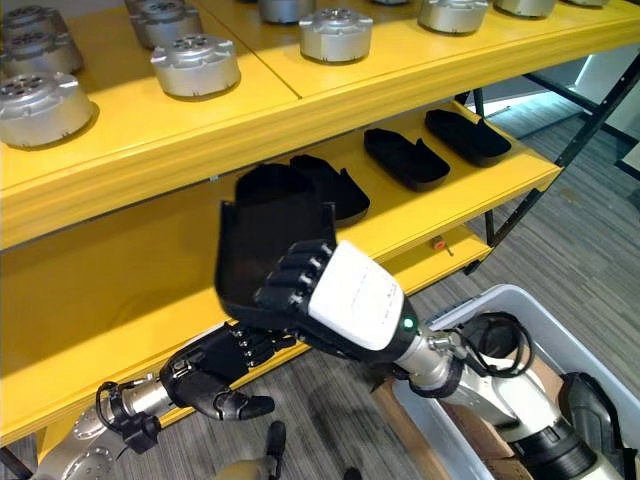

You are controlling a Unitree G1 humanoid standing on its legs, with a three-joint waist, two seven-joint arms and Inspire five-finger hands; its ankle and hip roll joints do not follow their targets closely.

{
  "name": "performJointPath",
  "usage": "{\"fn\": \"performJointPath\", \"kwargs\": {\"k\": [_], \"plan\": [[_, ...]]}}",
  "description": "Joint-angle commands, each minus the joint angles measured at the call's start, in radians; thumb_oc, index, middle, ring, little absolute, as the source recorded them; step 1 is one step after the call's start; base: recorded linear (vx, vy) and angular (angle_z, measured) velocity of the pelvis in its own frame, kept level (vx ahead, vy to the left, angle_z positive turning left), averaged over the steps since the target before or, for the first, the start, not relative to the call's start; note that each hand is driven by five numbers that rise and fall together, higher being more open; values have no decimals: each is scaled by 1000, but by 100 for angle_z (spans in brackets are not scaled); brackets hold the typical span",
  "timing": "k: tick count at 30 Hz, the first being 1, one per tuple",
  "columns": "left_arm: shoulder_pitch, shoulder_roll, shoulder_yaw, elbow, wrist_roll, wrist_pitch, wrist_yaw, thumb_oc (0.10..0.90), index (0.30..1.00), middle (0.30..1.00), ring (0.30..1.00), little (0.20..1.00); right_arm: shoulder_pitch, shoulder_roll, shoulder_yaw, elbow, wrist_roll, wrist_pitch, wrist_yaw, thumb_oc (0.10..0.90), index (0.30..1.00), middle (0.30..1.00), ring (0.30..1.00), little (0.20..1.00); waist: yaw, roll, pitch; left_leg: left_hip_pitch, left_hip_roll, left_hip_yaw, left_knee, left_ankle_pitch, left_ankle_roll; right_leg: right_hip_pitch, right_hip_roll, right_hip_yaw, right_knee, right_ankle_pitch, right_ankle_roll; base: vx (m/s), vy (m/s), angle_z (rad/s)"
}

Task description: Move parts from the plastic box to the shelf.

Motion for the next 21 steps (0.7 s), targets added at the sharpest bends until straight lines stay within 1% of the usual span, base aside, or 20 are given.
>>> {"fn": "performJointPath", "kwargs": {"k": [1, 3, 4, 5, 6, 8, 9, 10, 12, 13, 14, 15, 18, 19, 20, 21], "plan": [[-47, -21, 41, -48, -85, -108, 1, 900, 1000, 1000, 1000, 1000, -74, 48, -24, -114, 90, -96, -17, 400, 300, 300, 300, 300, 20, -31, -87, 102, -4, 6, 51, -214, 4, -110, 10, -19, 50, 44, -15, 37, -81, 34], [-35, -24, 44, -47, -89, -114, 2, 900, 1000, 1000, 1000, 1000, -89, 48, -8, -112, 45, -134, -44, 400, 300, 300, 300, 300, 29, -30, -88, 101, -3, 3, 57, -215, 2, -107, 12, -31, 50, 40, -18, 27, -57, 20], [-35, -24, 44, -47, -89, -114, 2, 900, 1000, 1000, 1000, 1000, -89, 48, -8, -112, 45, -134, -44, 400, 300, 300, 300, 300, 29, -30, -88, 101, -3, 3, 57, -215, 2, -107, 12, -31, 50, 40, -18, 41, -91, 6], [-32, -30, 43, -36, -87, -123, 15, 900, 1000, 1000, 1000, 1000, -135, 49, 22, -116, 42, -162, -15, 400, 300, 300, 300, 300, 44, -31, -90, 95, -3, -9, 65, -214, 0, -105, 17, -49, 58, 30, -26, 42, -84, 4], [-33, -32, 43, -32, -85, -125, 17, 900, 1000, 1000, 1000, 1000, -151, 50, 33, -116, 55, -160, 14, 400, 300, 300, 300, 300, 49, -31, -91, 94, -4, -15, 67, -213, -1, -104, 21, -55, 62, 25, -29, 58, -101, 9], [-31, -34, 43, -29, -90, -127, 15, 900, 1000, 1000, 1000, 1000, -185, 51, 67, -101, 80, -126, 81, 400, 300, 300, 300, 300, 63, -31, -91, 90, -6, -28, 71, -210, -2, -101, 25, -71, 77, 10, -37, 41, -39, 21], [-27, -34, 45, -29, -88, -129, 16, 900, 1000, 1000, 1000, 1000, -194, 50, 81, -90, 73, -114, 89, 400, 300, 300, 300, 300, 67, -30, -91, 89, -6, -33, 73, -209, -3, -100, 26, -77, 84, 4, -40, 43, -36, 29], [-19, -30, 44, -28, -89, -134, 17, 900, 1000, 1000, 1000, 1000, -209, 48, 117, -50, 28, -88, 86, 400, 300, 300, 300, 300, 81, -31, -89, 85, -9, -44, 77, -206, -5, -99, 27, -97, 98, -7, -45, 34, -35, 22], [-12, -26, 46, -24, -94, -140, 7, 900, 1000, 1000, 1000, 1000, -213, 43, 141, -24, -12, -70, 69, 400, 300, 300, 300, 300, 89, -32, -88, 80, -11, -51, 82, -205, -5, -98, 25, -110, 101, -11, -46, 13, -27, 20], [-5, -24, 44, -23, -98, -140, -10, 900, 1000, 1000, 1000, 1000, -225, 37, 175, 29, -55, -37, 58, 400, 300, 300, 300, 300, 104, -31, -84, 77, -13, -59, 82, -201, -5, -97, 22, -122, 100, -10, -47, -2, -20, 19], [-3, -22, 43, -22, -100, -141, -15, 900, 1000, 1000, 1000, 1000, -229, 34, 184, 43, -61, -24, 62, 400, 300, 300, 300, 300, 106, -31, -83, 76, -14, -61, 83, -200, -6, -96, 21, -125, 99, -10, -48, -8, -31, 30], [3, -13, 39, -18, -107, -143, -34, 900, 1000, 1000, 1000, 1000, -244, 24, 214, 92, -95, 8, 46, 400, 300, 300, 300, 300, 115, -31, -79, 74, -15, -67, 84, -199, -7, -93, 18, -137, 97, -10, -47, -4, -24, 34], [10, 1, 37, -18, -120, -135, -55, 900, 1000, 1000, 1000, 1000, -260, 13, 242, 143, -93, 64, 45, 400, 300, 300, 300, 300, 125, -31, -77, 77, -16, -72, 79, -196, -8, -88, 17, -150, 97, -12, -47, 17, -23, 22], [21, 18, 34, -19, -102, -148, -58, 900, 1000, 1000, 1000, 1000, -279, 11, 271, 211, -111, 108, 10, 400, 300, 300, 300, 300, 135, -31, -75, 81, -17, -77, 77, -194, -10, -81, 18, -163, 96, -15, -48, 32, -24, 5], [23, 21, 34, -19, -98, -152, -56, 900, 1000, 1000, 1000, 1000, -282, 11, 274, 221, -111, 114, 8, 400, 300, 300, 300, 300, 136, -31, -74, 81, -17, -78, 77, -194, -10, -80, 19, -165, 96, -15, -48, 40, -33, 8], [33, 34, 36, -23, -96, -170, -35, 900, 1000, 1000, 1000, 1000, -293, 13, 283, 265, -117, 140, -10, 400, 300, 300, 300, 300, 144, -30, -71, 82, -18, -84, 76, -192, -11, -77, 21, -172, 95, -16, -50, 19, -19, 14]]}}
